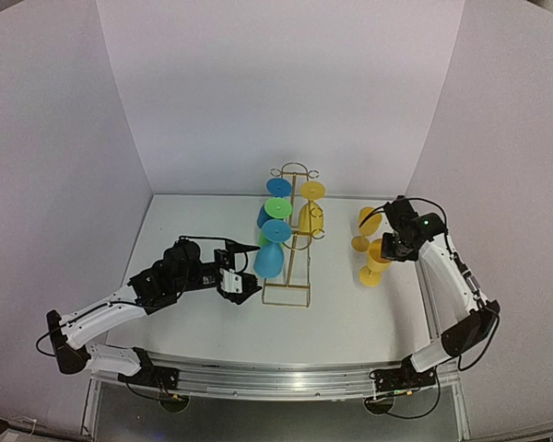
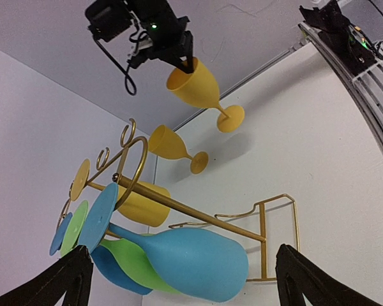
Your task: Take the wine glass off the wine glass rack
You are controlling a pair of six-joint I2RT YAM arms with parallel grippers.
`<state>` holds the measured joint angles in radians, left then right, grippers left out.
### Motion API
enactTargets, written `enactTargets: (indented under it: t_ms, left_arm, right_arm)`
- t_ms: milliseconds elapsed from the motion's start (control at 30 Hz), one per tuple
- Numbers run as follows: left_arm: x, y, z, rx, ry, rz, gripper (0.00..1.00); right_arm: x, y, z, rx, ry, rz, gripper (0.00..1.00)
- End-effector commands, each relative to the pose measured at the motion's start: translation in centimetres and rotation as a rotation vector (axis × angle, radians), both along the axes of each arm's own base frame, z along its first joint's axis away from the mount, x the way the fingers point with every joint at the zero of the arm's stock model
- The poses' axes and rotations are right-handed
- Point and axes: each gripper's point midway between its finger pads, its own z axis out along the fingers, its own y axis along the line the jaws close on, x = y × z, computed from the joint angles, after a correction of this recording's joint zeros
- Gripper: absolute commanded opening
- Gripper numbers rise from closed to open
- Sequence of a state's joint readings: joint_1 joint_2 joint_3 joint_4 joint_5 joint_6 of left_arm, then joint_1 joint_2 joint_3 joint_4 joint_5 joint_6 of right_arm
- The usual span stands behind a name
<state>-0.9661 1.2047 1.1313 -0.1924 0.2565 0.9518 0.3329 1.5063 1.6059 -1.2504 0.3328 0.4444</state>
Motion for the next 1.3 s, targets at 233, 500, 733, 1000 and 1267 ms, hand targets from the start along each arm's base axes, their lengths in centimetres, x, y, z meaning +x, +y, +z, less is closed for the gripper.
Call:
enactTargets:
  t_ms: [233, 500, 733, 1000, 1267]
  left_arm:
    - [-0.2, 1.0, 3.0, -0.088, 0.022, 0.037, 0.99]
    - [-0.2, 1.0, 3.0, -0.08, -0.002, 0.033, 0.99]
    - [-0.2, 1.0, 3.1, -0.078, -0.013, 0.032, 0.99]
    - [-0.1, 1.1, 3.2, -0.076, -0.016, 0.037, 0.99]
    - [0.0, 1.4, 3.3, -0.077, -0.017, 0.043, 0.99]
  right_arm:
    - [4.2, 0.7, -4.4, 0.002, -0.048, 0.085, 0.0]
    - [5.2, 0.7, -6.5, -0.004, -0.018, 0.103, 0.0]
    - [5.4, 0.2, -8.5, -0.01, 0.018, 0.096, 0.0]
    - [5.4, -0.5, -9.1, -0.007, 0.026, 0.072, 0.06]
    - [5.6, -0.5, -8.1, -0.002, 0.003, 0.077, 0.44]
